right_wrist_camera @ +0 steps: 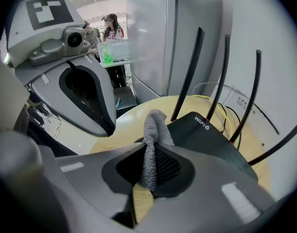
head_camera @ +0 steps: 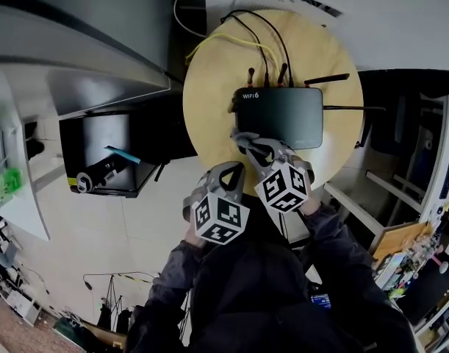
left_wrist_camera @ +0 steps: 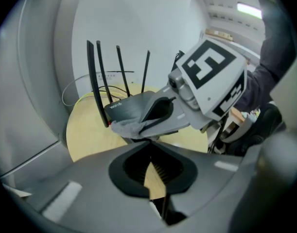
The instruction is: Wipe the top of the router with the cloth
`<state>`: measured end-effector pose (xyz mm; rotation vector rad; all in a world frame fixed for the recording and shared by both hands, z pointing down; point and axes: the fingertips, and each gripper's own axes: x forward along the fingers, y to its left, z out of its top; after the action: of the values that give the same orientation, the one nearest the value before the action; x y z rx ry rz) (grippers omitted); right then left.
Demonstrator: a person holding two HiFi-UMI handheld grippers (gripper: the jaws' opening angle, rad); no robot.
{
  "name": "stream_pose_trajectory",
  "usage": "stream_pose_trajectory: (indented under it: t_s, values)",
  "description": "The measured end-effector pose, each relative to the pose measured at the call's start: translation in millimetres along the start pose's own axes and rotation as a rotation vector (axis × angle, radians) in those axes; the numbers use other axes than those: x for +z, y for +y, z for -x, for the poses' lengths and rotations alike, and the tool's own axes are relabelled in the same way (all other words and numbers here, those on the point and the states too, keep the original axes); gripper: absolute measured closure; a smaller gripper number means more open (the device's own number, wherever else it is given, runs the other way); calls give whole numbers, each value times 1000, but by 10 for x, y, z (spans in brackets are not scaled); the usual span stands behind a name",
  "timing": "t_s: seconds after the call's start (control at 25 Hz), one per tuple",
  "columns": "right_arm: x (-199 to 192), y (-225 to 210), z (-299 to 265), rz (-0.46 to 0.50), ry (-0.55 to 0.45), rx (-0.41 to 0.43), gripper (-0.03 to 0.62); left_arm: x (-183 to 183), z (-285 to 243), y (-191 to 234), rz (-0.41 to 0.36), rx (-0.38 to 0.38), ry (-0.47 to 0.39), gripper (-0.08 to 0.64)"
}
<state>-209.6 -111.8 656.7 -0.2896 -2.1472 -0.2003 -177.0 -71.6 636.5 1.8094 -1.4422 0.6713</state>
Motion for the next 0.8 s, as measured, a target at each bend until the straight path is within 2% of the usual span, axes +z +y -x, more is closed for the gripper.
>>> stream_pose_trajectory:
  t_s: [0.12, 0.24, 0.48, 0.64, 0.8]
  values:
    - [75, -133, 75, -33, -38, -6, 558, 37, -20, -12, -10, -9, 0, 560]
    - [139, -464, 113, -64, -62, -47, 558, 38, -32, -16, -12, -17, 3, 560]
    - [179, -1165, 56, -59, -36, -136, 558, 53, -83, -31, -11, -30, 9, 560]
    - [139, -1333, -1, -49, -21, -169, 558, 40, -77, -38, -8, -30, 11, 560]
    - [63, -1333, -64, -51, -5, -164, 558, 18, -73, -3, -5, -25, 13, 560]
